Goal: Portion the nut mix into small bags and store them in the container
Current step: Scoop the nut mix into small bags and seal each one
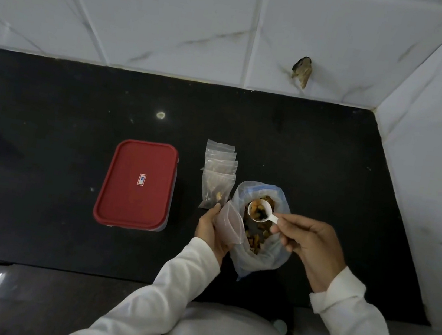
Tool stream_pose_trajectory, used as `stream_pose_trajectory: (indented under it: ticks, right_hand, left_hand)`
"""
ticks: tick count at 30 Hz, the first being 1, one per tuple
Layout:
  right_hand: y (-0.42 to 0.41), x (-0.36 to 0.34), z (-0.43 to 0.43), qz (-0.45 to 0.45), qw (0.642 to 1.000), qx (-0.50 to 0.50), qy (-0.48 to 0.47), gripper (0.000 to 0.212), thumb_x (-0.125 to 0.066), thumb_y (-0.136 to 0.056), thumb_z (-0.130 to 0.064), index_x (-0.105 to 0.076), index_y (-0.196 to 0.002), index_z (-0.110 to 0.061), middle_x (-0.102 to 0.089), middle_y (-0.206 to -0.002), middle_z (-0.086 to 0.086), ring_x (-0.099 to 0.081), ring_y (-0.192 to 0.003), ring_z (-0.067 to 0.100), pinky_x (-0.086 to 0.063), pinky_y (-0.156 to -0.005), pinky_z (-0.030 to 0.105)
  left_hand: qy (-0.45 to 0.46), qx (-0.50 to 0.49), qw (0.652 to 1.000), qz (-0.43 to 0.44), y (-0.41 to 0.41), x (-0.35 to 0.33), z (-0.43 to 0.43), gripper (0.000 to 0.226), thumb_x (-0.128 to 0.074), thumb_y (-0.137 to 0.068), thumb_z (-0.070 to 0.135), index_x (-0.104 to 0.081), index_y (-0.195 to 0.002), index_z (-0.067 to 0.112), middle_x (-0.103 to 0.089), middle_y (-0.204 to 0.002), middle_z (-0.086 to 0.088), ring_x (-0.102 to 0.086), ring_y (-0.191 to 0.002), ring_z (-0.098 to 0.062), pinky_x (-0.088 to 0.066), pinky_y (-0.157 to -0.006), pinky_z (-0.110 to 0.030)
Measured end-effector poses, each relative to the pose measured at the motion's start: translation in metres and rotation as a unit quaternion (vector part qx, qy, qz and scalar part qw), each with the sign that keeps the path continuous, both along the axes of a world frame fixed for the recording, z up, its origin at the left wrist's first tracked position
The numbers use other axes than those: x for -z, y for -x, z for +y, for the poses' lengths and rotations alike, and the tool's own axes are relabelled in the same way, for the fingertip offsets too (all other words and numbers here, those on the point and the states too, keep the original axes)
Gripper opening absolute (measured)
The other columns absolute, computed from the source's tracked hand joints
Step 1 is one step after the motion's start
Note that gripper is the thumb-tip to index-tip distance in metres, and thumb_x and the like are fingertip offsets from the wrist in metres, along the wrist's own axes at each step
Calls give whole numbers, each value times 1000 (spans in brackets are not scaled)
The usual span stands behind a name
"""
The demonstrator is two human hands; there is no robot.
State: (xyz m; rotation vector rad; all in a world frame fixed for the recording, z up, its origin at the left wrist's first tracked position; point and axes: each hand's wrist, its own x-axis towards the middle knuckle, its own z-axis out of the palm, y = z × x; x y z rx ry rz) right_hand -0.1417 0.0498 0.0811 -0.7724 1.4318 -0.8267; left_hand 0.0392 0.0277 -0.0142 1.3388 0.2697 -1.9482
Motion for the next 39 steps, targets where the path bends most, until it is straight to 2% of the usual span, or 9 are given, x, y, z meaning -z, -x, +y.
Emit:
stream_pose_trajectory:
  ticks: [9,14,21,24,29,33,35,36,39]
  right_hand:
    - [-17,-7,11,49,996,-37,63,19,-62,-89,-3,-76,-93,-15,-72,-78,12,-56,-60,13,-46,-54,20]
    - [-19,-7,10,139,980,-72,122,19,-65,-89,-7,-76,-95,-21,-74,-77,2,-60,-60,11,-48,-57,16]
    - [-26,-3,12,304,903,-133,272,18,-69,-85,-6,-76,-96,-19,-73,-81,-13,-67,-75,-4,-51,-67,7]
    - [-30,3,11,368,856,-149,331,16,-70,-84,-5,-76,-96,-14,-74,-86,-4,-68,-76,2,-54,-69,11]
    - [-34,13,12,432,810,-203,340,14,-65,-87,-10,-75,-96,-14,-70,-77,-1,-65,-67,11,-57,-61,35]
    - [-37,10,10,483,761,-247,357,20,-74,-75,-2,-75,-94,-7,-69,-75,8,-66,-62,23,-57,-49,41]
    - [-40,5,6,504,760,-245,328,28,-75,-74,-2,-72,-102,-5,-71,-89,15,-69,-76,30,-58,-61,48]
    - [-41,4,5,506,764,-243,318,32,-76,-74,-1,-71,-105,-4,-71,-92,16,-69,-80,31,-58,-67,47]
    - [-36,11,7,512,718,-234,410,42,-87,-55,3,-75,-95,-6,-69,-72,8,-66,-57,23,-56,-46,36]
  left_hand:
    - [-7,7,1000,-8,-1,6,-2,37,-58,-93,39,-63,-122,18,-65,-114,-15,-61,-101,-31,-49,-70,-43]
    - [-12,0,1000,-19,-1,6,-3,38,-60,-92,38,-62,-125,19,-65,-119,-15,-61,-104,-32,-51,-72,-44]
    - [-10,4,999,-37,1,18,-6,45,-65,-86,40,-63,-126,21,-68,-120,-14,-64,-110,-35,-50,-97,-49]
    - [13,0,999,-36,4,23,-5,51,-68,-81,41,-64,-126,18,-71,-116,-14,-67,-107,-35,-53,-95,-48]
    - [27,-1,999,-28,5,19,-6,51,-68,-83,43,-65,-125,15,-71,-115,-15,-68,-105,-33,-58,-79,-42]
    - [27,11,999,-25,5,17,-7,60,-72,-76,50,-65,-126,18,-68,-121,-15,-65,-111,-34,-52,-95,-47]
    - [41,13,999,-10,6,17,-7,66,-73,-73,52,-64,-128,18,-67,-123,-15,-64,-114,-34,-47,-102,-51]
    - [52,6,999,-3,7,15,-6,65,-72,-75,52,-64,-128,16,-67,-123,-16,-64,-114,-35,-47,-102,-50]
    - [79,-28,996,26,7,9,-5,56,-66,-85,45,-63,-129,10,-69,-118,-18,-68,-106,-33,-57,-85,-43]
